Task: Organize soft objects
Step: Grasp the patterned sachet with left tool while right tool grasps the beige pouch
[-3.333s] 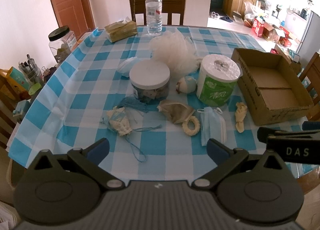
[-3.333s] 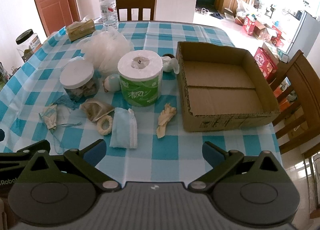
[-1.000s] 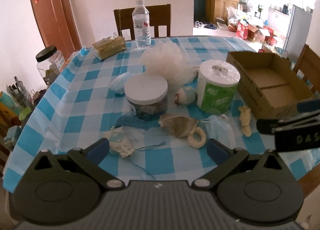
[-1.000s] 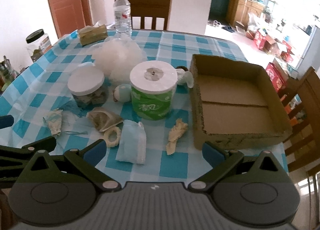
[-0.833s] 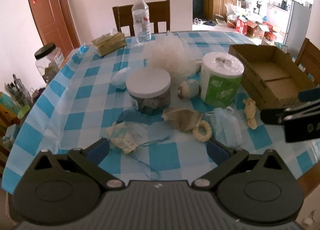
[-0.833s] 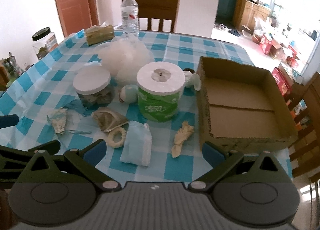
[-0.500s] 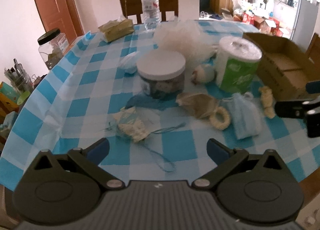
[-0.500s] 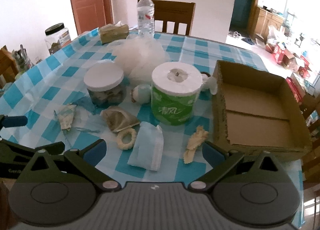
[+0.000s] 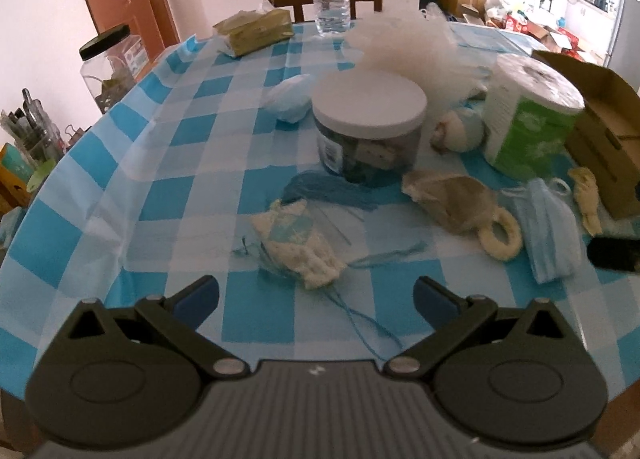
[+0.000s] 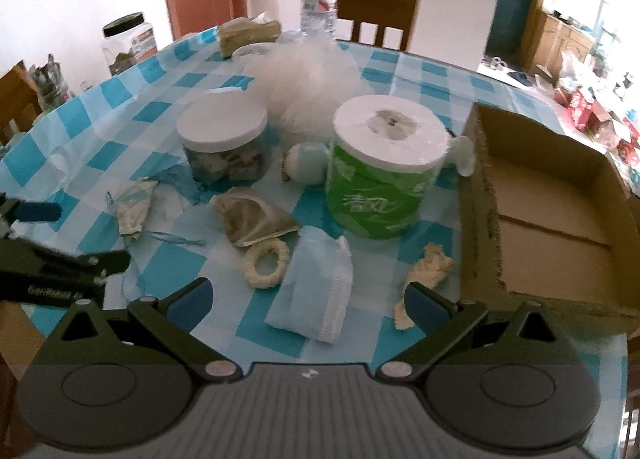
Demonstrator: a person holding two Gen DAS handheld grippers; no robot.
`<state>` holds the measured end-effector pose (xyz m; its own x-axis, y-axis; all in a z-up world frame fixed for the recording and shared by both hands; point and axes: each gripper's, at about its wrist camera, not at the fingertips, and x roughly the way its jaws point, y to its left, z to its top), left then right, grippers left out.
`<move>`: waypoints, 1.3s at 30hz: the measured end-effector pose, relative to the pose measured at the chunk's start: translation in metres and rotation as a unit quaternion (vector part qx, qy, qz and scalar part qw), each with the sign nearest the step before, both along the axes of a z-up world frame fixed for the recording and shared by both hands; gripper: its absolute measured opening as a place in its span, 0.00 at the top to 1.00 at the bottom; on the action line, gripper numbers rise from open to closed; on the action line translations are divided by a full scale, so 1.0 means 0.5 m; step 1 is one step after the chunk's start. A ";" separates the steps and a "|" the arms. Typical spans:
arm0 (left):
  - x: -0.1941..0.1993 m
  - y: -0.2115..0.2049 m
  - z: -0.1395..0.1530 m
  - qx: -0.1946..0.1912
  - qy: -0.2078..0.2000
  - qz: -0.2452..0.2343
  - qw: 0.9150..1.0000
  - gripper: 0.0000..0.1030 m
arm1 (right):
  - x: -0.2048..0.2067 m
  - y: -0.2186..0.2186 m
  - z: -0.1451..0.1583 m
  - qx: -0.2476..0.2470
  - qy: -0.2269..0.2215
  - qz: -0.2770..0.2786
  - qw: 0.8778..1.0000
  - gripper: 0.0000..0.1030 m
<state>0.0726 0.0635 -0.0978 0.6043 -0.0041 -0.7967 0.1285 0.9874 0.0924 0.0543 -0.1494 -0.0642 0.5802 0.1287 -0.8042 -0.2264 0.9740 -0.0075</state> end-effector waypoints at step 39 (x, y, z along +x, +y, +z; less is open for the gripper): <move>0.110 0.011 -0.056 -0.052 0.018 0.148 0.988 0.32 | 0.138 0.105 -0.063 -0.037 0.029 0.176 0.983 0.00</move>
